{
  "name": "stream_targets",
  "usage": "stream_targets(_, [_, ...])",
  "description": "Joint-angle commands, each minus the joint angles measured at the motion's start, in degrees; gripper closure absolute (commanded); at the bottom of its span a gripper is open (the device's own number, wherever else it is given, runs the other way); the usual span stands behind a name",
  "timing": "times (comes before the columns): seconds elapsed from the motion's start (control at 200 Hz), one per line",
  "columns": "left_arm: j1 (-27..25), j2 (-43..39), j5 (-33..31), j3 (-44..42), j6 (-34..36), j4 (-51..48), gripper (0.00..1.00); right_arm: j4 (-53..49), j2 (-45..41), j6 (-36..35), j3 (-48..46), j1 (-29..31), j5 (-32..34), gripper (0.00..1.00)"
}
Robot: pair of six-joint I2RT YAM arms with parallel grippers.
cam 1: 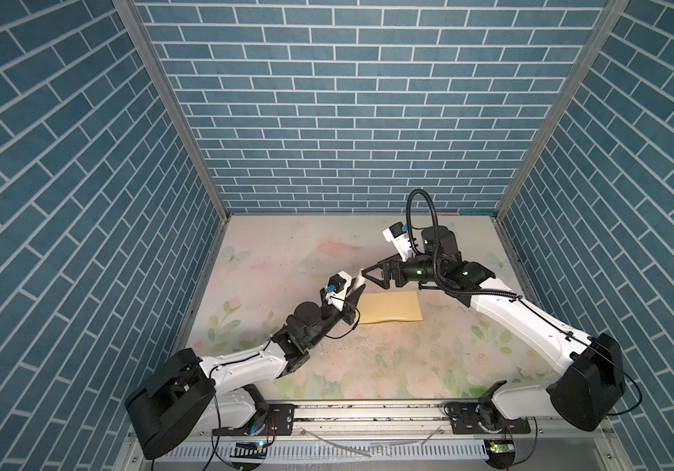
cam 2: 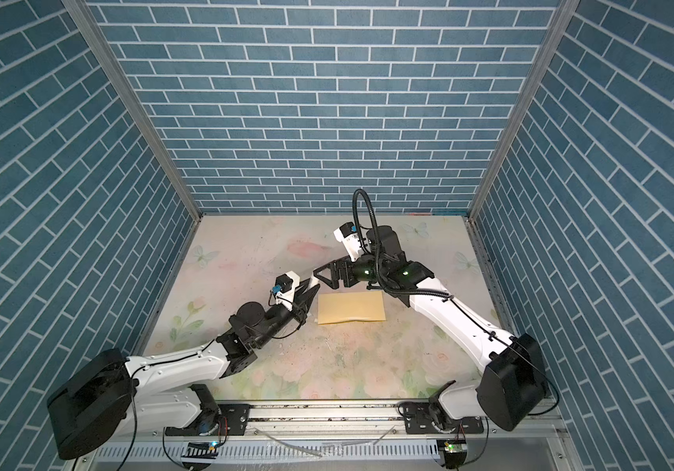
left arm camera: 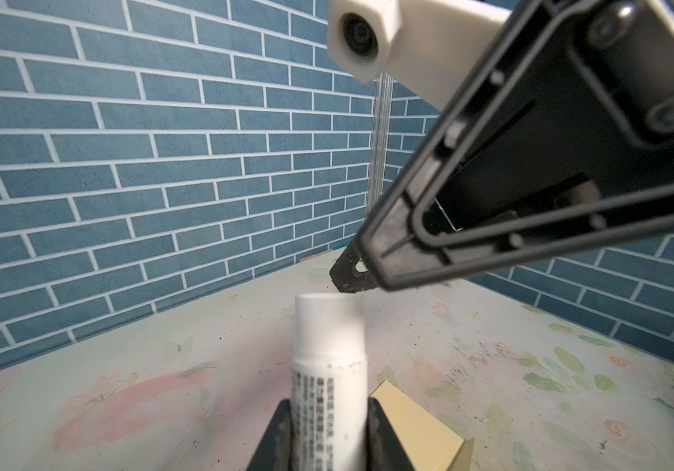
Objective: Place the letter into the envelope and seal it
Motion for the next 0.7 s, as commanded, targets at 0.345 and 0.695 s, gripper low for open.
stream_targets(0.345, [-0.4,-0.4,-0.3,1.1,0.0,1.1,1.00,-0.5,4.4,0.0,6.7,3.8,-0.5,0.45])
stream_targets(0.695, [-0.4,-0.6,-0.6,1.4,0.2,0.3,1.00,-0.6,5.6,-0.1,7.2,4.9,-0.5,0.82])
